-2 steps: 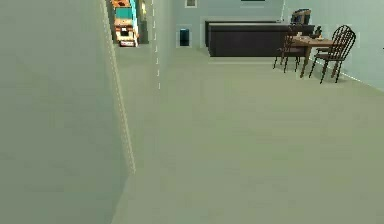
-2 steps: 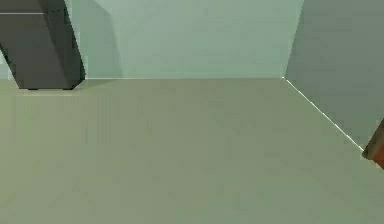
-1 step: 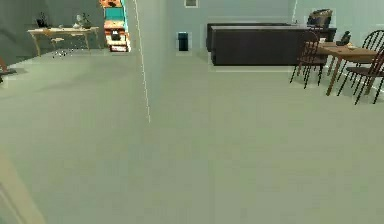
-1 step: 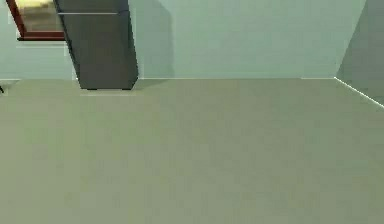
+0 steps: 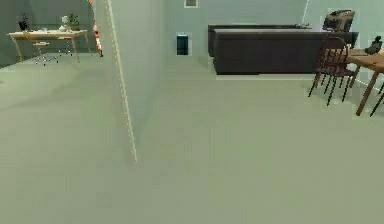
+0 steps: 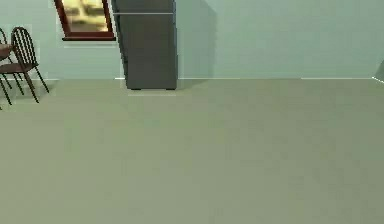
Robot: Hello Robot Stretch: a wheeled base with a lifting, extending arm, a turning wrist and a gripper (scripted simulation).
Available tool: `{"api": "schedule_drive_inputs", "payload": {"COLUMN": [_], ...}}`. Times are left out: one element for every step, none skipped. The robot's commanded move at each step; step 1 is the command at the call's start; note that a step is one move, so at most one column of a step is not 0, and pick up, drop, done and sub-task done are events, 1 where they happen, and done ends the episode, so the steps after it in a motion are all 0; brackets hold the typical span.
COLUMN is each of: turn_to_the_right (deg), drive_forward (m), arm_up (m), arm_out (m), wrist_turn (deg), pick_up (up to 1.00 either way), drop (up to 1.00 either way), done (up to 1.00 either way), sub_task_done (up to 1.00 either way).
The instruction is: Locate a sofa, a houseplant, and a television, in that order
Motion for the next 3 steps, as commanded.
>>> {"api": "schedule_drive_inputs", "payload": {"turn_to_the_right": [-42.0,0.0,-45.0], "drive_forward": [0.0,0.45,0.0], "arm_up": [0.0,0.0,0.0], "arm_out": [0.0,0.0,0.0], "wrist_turn": [0.0,0.0,0.0], "pick_up": [0.0,0.0,0.0], "drop": [0.0,0.0,0.0], "done": [0.0,0.0,0.0], "sub_task_done": [0.0,0.0,0.0]}}
